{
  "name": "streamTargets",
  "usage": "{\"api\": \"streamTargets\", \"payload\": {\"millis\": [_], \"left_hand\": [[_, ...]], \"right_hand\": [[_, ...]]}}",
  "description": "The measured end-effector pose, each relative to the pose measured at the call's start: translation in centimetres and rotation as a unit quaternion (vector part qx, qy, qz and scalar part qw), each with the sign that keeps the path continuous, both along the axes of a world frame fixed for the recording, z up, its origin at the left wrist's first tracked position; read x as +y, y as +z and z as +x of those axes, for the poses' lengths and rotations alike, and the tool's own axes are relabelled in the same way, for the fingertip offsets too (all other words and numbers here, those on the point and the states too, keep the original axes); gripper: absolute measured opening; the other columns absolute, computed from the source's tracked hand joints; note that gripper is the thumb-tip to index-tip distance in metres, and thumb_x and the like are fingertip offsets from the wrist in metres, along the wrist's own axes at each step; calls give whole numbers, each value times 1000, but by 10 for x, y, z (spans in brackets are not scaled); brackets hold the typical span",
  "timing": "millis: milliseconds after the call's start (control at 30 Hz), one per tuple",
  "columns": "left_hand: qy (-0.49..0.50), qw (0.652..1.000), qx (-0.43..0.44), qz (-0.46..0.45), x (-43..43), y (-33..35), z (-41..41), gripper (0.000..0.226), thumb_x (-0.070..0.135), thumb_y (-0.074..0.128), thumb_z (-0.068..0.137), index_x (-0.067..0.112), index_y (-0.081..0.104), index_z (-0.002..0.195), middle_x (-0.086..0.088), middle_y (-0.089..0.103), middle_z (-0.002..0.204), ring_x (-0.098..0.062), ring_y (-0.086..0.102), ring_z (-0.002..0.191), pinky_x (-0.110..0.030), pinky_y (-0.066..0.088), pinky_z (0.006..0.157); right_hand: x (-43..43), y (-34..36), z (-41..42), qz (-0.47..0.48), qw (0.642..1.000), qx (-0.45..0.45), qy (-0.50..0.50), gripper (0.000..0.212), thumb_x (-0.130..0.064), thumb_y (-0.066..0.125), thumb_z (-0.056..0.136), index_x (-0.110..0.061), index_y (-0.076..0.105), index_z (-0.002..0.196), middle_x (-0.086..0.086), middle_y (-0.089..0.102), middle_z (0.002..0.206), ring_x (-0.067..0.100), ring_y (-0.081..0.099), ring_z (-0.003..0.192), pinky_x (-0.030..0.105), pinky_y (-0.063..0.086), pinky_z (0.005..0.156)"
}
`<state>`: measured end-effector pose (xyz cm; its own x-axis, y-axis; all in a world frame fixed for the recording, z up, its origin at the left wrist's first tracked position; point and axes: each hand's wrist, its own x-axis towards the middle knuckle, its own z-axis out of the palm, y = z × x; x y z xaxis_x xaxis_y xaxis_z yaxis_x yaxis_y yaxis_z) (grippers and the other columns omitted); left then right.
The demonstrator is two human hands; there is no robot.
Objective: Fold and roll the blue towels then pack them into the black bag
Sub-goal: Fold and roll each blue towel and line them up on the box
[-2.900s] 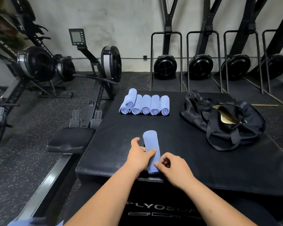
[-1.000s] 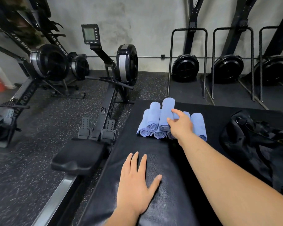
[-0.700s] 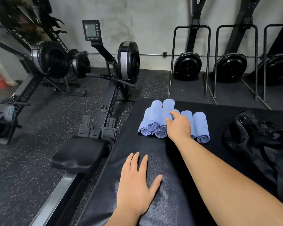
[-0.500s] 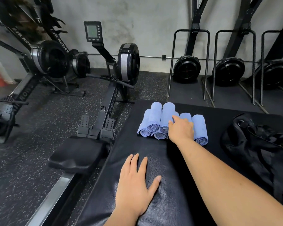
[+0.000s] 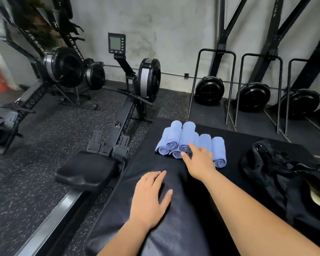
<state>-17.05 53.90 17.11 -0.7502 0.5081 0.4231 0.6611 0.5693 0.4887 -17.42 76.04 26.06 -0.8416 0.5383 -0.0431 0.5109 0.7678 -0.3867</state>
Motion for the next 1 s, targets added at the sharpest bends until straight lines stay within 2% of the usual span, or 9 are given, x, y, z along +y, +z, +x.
{"api": "streamTargets", "payload": {"millis": [67, 200, 533, 767, 900, 1000], "left_hand": [[4, 1000, -1, 18, -4, 5, 3, 60, 54, 56, 100, 27, 48, 154, 14, 49, 145, -12, 44, 137, -35, 39, 115], [7, 1000, 11, -8, -28, 9, 16, 62, 54, 54, 101, 27, 46, 156, 13, 50, 145, -13, 45, 136, -35, 39, 114], [118, 992, -31, -21, -140, 0, 53, 72, 65, 49, 98, 24, 45, 157, 6, 54, 148, -17, 44, 139, -35, 38, 118], [189, 979, -66, -47, -229, -5, 89, 81, 74, 35, 95, 24, 41, 159, 4, 51, 150, -19, 40, 141, -35, 34, 120], [235, 966, -99, -44, -275, -19, 109, 80, 73, 37, 95, 25, 41, 159, 1, 52, 149, -21, 42, 140, -38, 36, 118], [269, 953, -133, -48, -309, -36, 132, 73, 65, 48, 100, 25, 38, 160, 1, 51, 149, -22, 41, 139, -38, 36, 118]], "right_hand": [[-14, -2, 14, -12, 1000, 0, 13, 65, -66, 38, 103, -41, 26, 161, 10, 35, 158, 40, 30, 142, 52, 35, 114], [-46, -7, 35, -38, 998, -5, 55, 66, -67, 40, 102, -43, 26, 162, 7, 27, 165, 36, 25, 146, 53, 34, 117], [-149, -17, 72, -81, 982, -30, 170, 66, -65, 43, 103, -42, 27, 162, 7, 32, 161, 35, 29, 144, 46, 35, 118], [-233, -13, 84, -72, 960, -38, 267, 62, -65, 43, 103, -44, 32, 160, 2, 36, 160, 32, 25, 146, 46, 37, 114], [-284, -16, 86, -59, 945, -34, 320, 60, -63, 47, 103, -42, 37, 158, 3, 39, 158, 32, 27, 146, 46, 35, 115], [-325, -28, 88, -44, 931, -33, 361, 60, -63, 49, 102, -42, 41, 157, 2, 43, 156, 30, 30, 144, 44, 35, 116]]}}
